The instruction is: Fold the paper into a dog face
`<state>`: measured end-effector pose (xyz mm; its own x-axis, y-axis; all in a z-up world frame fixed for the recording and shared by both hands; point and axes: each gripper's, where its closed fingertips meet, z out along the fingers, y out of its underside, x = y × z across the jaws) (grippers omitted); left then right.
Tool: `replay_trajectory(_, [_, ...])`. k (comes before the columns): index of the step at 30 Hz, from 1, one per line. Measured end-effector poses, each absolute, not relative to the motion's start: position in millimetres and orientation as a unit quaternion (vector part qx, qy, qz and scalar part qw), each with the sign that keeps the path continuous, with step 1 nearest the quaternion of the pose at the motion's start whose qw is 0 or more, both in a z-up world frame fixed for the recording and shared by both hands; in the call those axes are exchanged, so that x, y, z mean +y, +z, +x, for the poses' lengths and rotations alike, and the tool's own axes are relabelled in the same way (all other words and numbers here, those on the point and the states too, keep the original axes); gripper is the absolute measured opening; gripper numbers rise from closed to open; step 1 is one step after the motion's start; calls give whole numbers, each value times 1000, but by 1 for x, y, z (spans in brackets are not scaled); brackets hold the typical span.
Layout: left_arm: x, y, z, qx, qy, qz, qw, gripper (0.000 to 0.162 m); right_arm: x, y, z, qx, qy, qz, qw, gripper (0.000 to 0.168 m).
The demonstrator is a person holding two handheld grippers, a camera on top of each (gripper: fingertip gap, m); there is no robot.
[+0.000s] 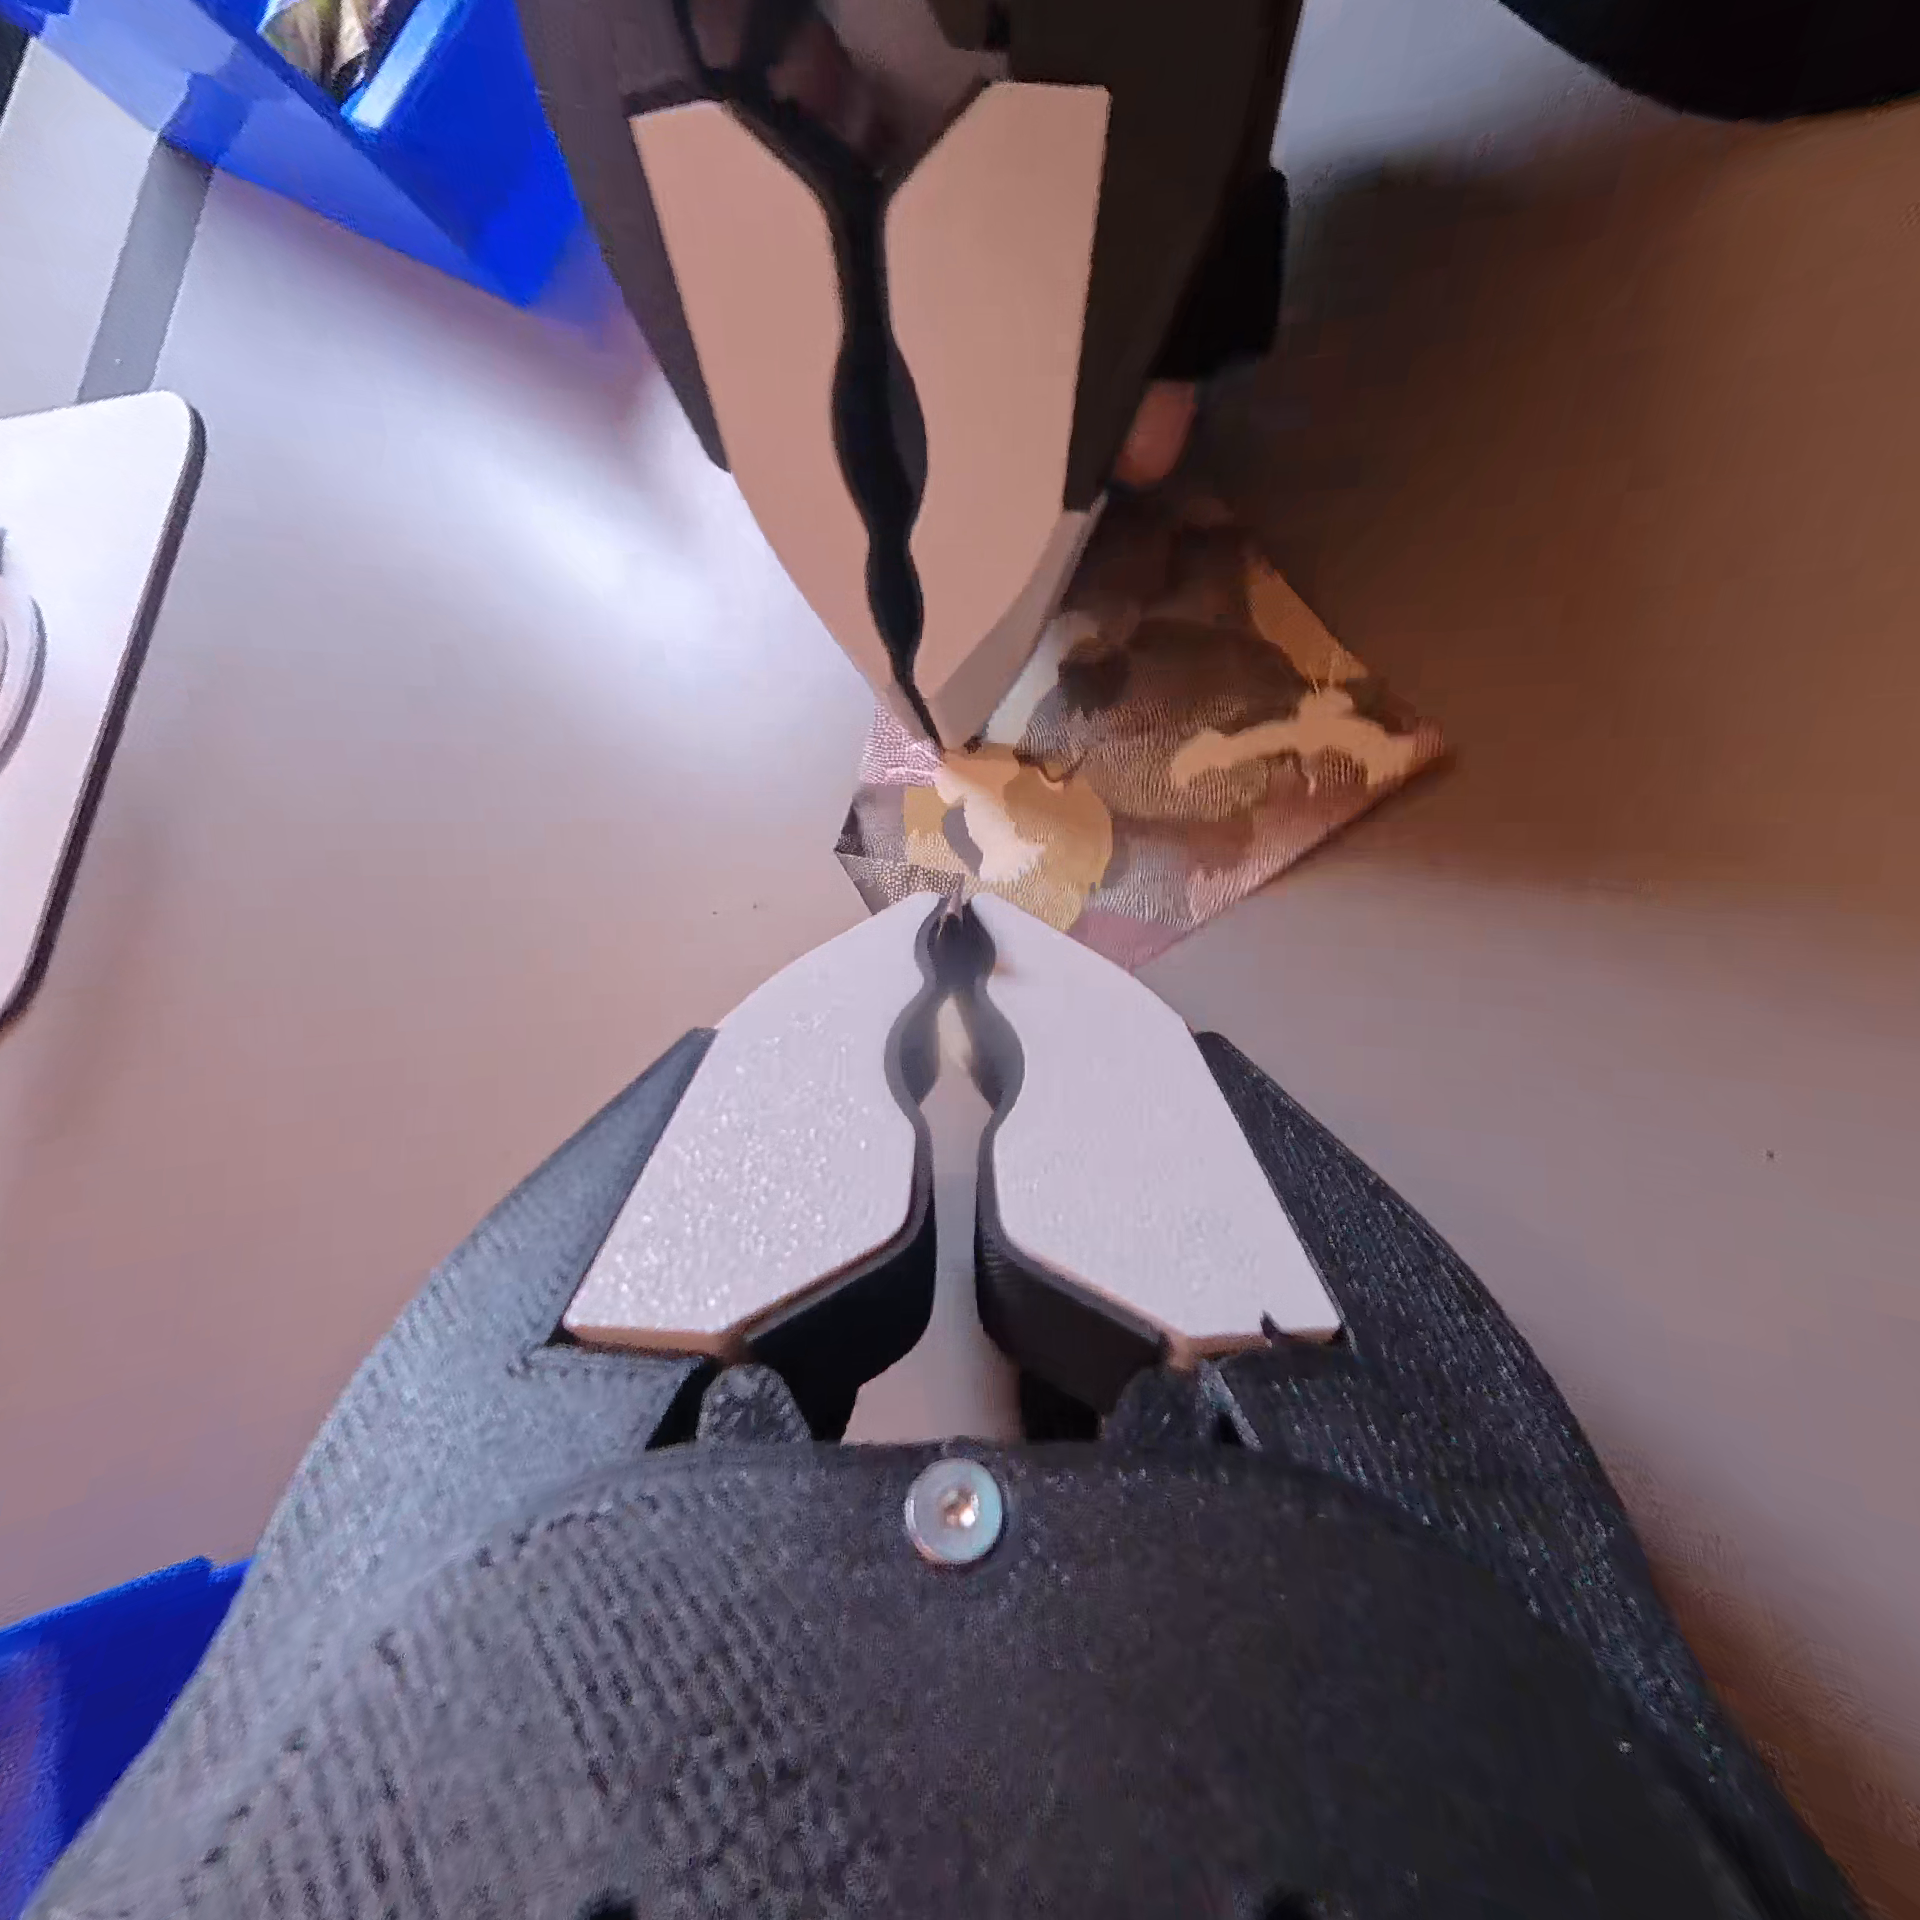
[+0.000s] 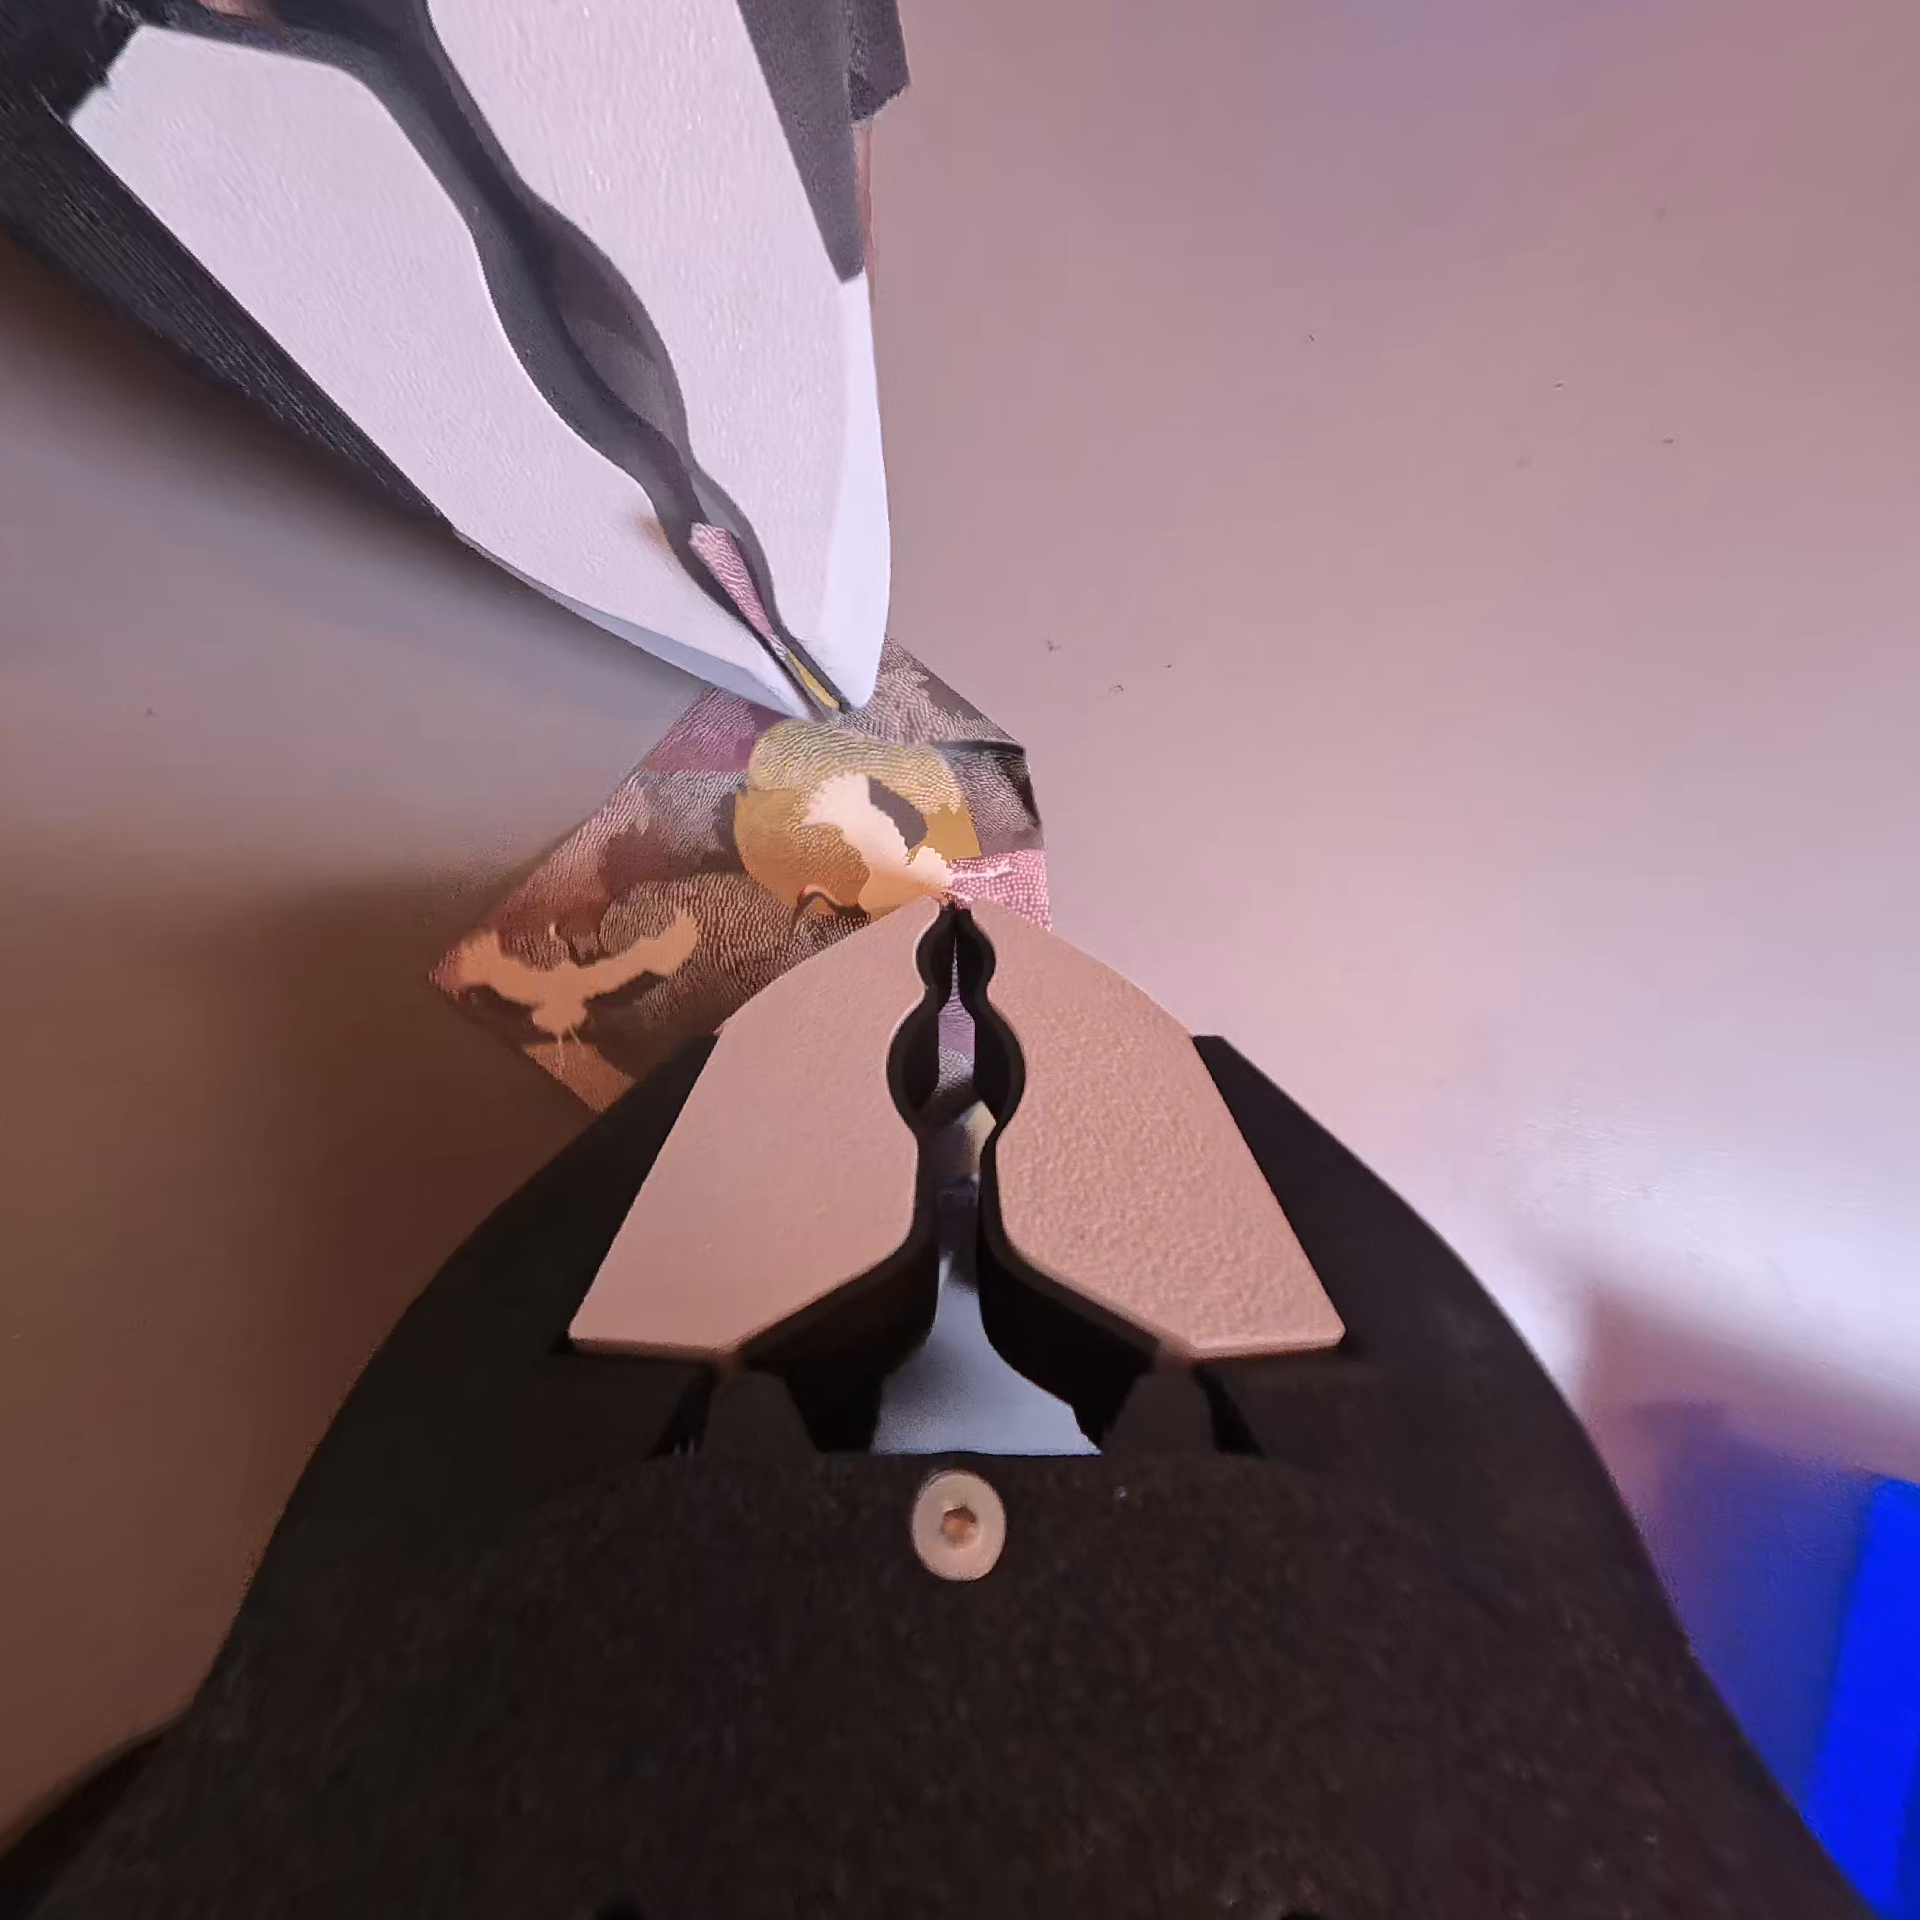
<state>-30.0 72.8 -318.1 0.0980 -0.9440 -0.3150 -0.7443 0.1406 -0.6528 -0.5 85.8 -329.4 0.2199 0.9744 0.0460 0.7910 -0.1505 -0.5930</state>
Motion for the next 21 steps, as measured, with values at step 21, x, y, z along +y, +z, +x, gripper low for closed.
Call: replay_trajectory(21, [67, -327, -28, 668, -117, -646, 349, 0, 95, -319, -26, -599, 228, -719, 269, 4])
